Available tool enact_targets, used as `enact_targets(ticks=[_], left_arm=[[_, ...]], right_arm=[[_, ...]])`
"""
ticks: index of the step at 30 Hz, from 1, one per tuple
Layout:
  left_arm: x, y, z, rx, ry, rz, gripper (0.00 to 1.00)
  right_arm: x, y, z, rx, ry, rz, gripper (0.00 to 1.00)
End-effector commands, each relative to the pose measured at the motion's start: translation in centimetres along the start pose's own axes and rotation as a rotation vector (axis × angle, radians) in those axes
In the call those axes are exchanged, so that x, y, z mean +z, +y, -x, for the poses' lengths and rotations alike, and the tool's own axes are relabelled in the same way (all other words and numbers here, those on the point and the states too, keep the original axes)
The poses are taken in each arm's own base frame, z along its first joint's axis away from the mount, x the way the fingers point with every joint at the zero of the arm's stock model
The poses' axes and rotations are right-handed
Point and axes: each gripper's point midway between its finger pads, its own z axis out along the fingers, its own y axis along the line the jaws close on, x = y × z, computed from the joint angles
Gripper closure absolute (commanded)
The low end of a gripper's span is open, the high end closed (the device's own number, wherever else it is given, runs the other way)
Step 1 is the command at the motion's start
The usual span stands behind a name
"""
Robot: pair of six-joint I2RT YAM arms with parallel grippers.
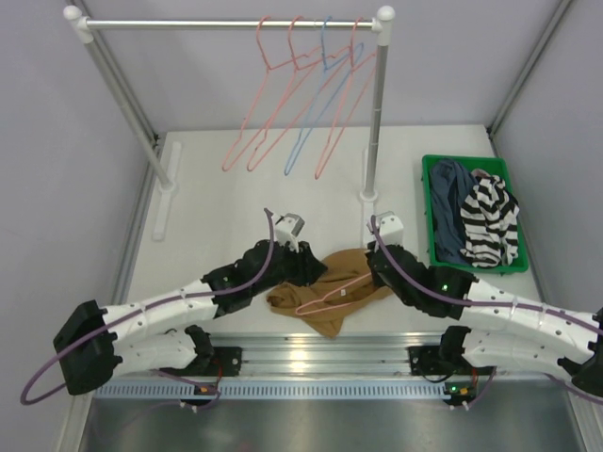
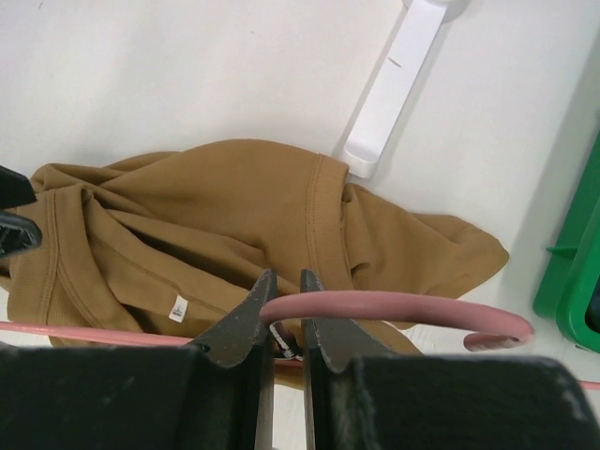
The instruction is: Place the tank top on the hanger
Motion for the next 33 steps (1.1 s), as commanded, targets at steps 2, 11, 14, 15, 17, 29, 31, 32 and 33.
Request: enact_targets(ticks=[2, 11, 14, 15, 17, 29, 31, 32, 33], left_arm=[[-2.4, 5.8, -2.0, -0.15, 0.037, 0.33, 0.61], [-6.0, 9.4, -6.7, -0.383, 0.172, 0.625, 0.6], [-6.4, 9.5, -6.9, -0.435, 0.154, 0.634, 0.6], [-6.5, 9.3, -6.5, -0.446, 0.136, 0.624, 0.59], [-6.5, 9.3, -6.3, -0.474, 0.111, 0.619, 0.58], [-3.5, 8.3, -6.1, -0.564, 0.056, 0.53, 0.57], [-3.0, 8.3, -5.6, -0.575, 0.024, 0.517, 0.57], [-2.9, 8.6, -5.7, -0.576, 0.016, 0.526, 0.57], [-2.8, 8.7, -5.7, -0.582, 0.006, 0.525, 0.57]], right_arm=[[-1.1, 0.3, 2.7, 0.063, -0.068, 0.001, 1.0], [-1.0, 0.4, 2.9, 0.073, -0.065, -0.01, 1.0], [-1.0, 0.3, 2.9, 0.08, -0.066, -0.012, 1.0], [-1.1, 0.3, 2.9, 0.082, -0.068, -0.013, 1.0], [-1.0, 0.4, 2.9, 0.081, -0.065, -0.013, 1.0], [-1.1, 0.0, 2.8, 0.089, -0.062, -0.026, 1.0], [-1.1, 0.1, 2.9, 0.091, -0.065, -0.026, 1.0], [-1.1, 0.1, 2.8, 0.087, -0.061, -0.026, 1.0], [-1.1, 0.1, 2.9, 0.091, -0.063, -0.027, 1.0]])
